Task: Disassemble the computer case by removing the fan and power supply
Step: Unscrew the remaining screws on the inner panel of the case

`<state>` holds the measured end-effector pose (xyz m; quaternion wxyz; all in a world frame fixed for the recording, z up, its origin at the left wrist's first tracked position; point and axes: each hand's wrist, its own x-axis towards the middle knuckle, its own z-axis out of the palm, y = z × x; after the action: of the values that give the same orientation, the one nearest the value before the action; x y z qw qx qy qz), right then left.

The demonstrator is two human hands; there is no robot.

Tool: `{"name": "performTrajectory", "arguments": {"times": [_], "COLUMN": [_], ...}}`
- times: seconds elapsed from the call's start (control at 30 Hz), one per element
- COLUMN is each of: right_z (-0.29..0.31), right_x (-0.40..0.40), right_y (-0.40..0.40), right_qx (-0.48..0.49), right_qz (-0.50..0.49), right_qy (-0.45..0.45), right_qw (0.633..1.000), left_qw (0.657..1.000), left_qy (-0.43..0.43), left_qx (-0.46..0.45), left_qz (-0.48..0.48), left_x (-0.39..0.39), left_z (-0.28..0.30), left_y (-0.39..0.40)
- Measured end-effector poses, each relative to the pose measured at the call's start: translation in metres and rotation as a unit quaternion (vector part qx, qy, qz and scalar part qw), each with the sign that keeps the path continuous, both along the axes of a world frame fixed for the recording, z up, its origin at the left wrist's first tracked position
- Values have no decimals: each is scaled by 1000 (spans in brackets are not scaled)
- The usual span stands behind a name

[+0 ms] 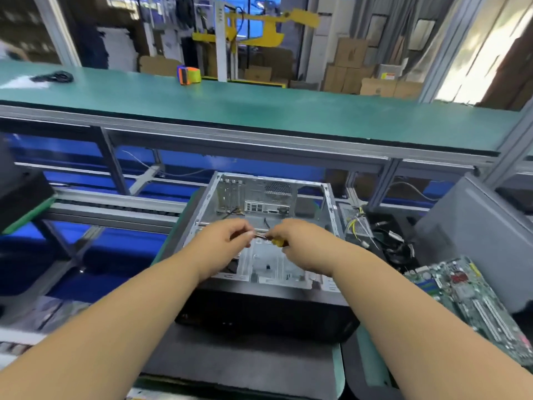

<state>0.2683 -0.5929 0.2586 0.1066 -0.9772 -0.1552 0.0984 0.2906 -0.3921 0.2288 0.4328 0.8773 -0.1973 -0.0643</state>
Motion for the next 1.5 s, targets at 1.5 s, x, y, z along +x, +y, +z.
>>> {"name": "performTrajectory", "arguments": {"times": [1.5], "right_z": [-61], "right_x": [74], "right_y": [40], "right_qx": [482], "right_qz": [-123], "right_qy": [-292], "right_qw": [817], "left_qw": [993], "left_qy": [-91], "left_qx": [76], "left_qz": [-23], "left_x": [76], "left_z": [-53], "left_y": [14]}}
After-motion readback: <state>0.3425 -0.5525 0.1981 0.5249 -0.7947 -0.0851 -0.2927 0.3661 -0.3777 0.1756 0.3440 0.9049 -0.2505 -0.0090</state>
